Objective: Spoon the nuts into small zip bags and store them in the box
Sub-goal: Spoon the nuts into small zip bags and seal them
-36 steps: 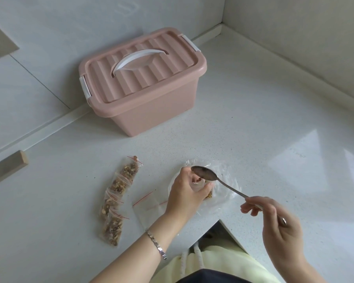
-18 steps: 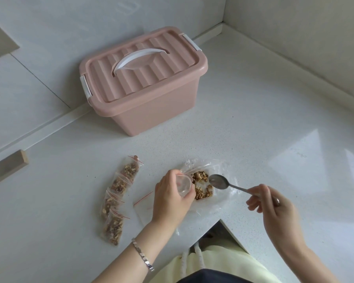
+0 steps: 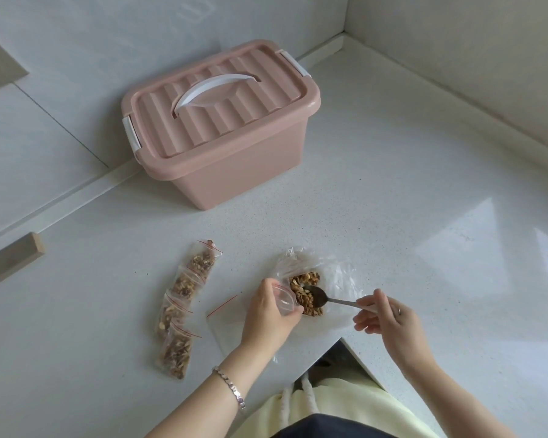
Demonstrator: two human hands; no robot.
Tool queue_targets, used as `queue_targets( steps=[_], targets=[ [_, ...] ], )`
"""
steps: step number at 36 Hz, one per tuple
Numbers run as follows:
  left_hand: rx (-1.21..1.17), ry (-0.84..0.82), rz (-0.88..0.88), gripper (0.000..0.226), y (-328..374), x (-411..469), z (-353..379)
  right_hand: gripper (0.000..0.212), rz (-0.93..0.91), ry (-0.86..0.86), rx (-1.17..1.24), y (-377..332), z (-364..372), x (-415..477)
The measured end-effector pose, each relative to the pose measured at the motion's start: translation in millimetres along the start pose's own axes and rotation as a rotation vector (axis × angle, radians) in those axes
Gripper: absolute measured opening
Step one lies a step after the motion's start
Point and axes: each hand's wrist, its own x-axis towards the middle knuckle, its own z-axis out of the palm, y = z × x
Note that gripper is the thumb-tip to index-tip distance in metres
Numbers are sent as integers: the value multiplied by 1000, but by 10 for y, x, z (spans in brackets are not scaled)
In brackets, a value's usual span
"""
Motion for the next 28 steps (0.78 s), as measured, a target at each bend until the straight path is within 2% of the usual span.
queue_targets(
  steps=[6, 9, 19, 28],
  targets=[
    [-83, 25, -50, 45, -20, 11, 18, 41, 271, -27, 276, 49, -39, 54],
    [-115, 20, -69, 44, -21, 4, 2, 42, 350, -35, 397, 94, -65, 49],
    [-99, 135, -7, 45, -34, -32, 51, 43, 271, -16, 454, 71, -227, -49],
    [-137, 235, 119, 38, 136, -52, 29, 44, 99, -25, 501, -133, -209, -164]
  ],
)
